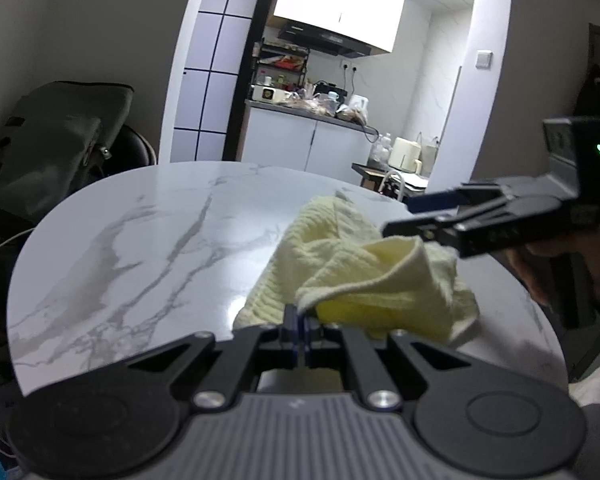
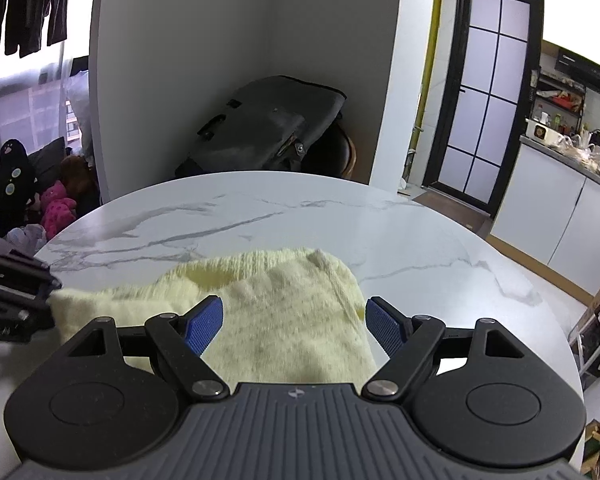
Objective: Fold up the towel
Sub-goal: 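Grasp a towel corner with the right gripper while the left gripper holds its edge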
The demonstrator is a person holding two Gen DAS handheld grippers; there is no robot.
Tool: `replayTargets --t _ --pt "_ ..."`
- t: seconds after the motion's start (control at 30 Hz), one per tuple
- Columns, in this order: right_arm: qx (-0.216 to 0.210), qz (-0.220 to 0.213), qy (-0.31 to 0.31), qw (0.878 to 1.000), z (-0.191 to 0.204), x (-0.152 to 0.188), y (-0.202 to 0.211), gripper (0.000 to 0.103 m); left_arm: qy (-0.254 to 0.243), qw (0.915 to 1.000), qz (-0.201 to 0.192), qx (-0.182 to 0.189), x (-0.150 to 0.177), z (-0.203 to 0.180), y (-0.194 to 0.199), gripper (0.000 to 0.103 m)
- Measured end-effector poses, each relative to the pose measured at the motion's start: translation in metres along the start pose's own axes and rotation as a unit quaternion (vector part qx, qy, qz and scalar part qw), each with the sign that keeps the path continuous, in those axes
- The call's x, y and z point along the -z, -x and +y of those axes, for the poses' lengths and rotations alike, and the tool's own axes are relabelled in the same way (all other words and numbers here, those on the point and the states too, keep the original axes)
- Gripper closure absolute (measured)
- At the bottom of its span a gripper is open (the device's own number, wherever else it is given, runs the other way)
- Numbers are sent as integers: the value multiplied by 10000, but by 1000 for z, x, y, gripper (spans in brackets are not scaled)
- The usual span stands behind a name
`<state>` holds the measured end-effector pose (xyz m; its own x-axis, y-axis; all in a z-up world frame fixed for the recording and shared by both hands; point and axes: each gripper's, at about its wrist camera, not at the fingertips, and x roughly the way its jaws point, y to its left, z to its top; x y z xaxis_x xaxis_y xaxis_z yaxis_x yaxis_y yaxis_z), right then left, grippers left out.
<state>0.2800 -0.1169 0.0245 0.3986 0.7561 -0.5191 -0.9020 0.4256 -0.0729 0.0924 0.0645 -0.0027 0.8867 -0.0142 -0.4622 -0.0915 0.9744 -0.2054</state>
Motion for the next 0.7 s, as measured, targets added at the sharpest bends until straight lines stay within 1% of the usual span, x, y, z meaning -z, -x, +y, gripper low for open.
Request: replayTargets --t 0.23,0.57,0.63,0.67,0.7 --pt "-40 107 147 9998 -4 -12 -24 21 95 9999 -33 118 2 4 -1 100" --pt "-498 206 -130 9985 -22 -14 -45 21 116 9997 -97 205 4 9 -5 100" --pt "-536 274 -191 9980 -25 -14 -49 23 140 9996 -100 225 4 9 -5 100" --pt "-574 275 -198 9978 -25 -14 -48 35 148 9996 -101 232 4 10 -5 100" --pt "-624 272 -197 9975 -25 -14 -47 52 145 9996 -102 231 4 10 -5 100"
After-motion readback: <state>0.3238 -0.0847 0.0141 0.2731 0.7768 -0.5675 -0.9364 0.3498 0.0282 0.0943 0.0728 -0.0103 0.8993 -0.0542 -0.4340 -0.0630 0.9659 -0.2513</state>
